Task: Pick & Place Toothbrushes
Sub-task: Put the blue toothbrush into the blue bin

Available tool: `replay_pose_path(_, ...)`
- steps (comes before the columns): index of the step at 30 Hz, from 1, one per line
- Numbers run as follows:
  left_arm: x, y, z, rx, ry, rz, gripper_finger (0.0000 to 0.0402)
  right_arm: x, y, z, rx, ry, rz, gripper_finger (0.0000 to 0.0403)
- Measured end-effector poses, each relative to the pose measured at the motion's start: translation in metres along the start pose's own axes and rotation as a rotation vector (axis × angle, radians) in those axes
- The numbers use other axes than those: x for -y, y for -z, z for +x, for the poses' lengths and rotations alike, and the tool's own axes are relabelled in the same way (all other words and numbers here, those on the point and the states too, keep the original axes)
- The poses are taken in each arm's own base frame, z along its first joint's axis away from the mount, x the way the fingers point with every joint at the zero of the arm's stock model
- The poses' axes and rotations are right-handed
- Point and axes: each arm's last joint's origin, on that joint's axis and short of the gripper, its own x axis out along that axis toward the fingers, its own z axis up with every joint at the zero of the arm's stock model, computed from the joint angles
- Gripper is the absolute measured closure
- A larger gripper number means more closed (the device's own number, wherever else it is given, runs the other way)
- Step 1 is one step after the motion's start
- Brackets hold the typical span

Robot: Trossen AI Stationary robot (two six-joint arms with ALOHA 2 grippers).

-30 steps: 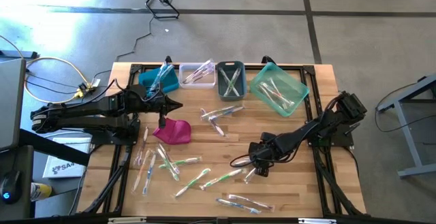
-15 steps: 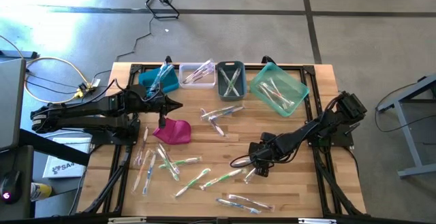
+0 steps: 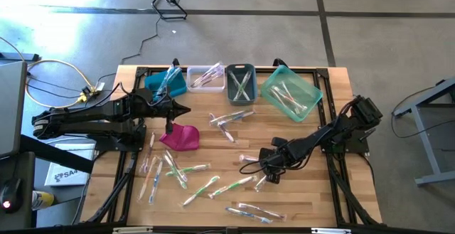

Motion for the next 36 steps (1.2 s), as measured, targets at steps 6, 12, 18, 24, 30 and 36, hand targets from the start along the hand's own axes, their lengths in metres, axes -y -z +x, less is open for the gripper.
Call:
replay_pose_path(6, 0.000, 0.000, 0.000, 0.000, 0.000, 0.001, 0.0396, 0.000, 0.000, 0.000, 0.001, -0.002, 0.002, 0.0378)
replay_pose_path(12, 0.000, 0.000, 0.000, 0.000, 0.000, 0.000, 0.0396, 0.000, 0.000, 0.000, -0.001, -0.004, 0.001, 0.0383)
replay_pose_path(18, 0.000, 0.000, 0.000, 0.000, 0.000, 0.000, 0.0396, 0.002, -0.002, -0.004, 0.002, -0.018, 0.009, 0.0386)
replay_pose_path(24, 0.000, 0.000, 0.000, -0.004, 0.000, 0.000, 0.0396, 0.010, -0.014, -0.027, 0.069, -0.061, 0.040, 0.0386)
replay_pose_path(30, 0.000, 0.001, 0.000, -0.006, 0.001, 0.000, 0.0396, 0.022, -0.031, -0.062, 0.206, -0.063, 0.048, 0.0386)
replay_pose_path(36, 0.000, 0.002, 0.000, -0.016, 0.002, -0.001, 0.0396, 0.039, -0.036, -0.098, 0.318, 0.048, 0.052, 0.0386)
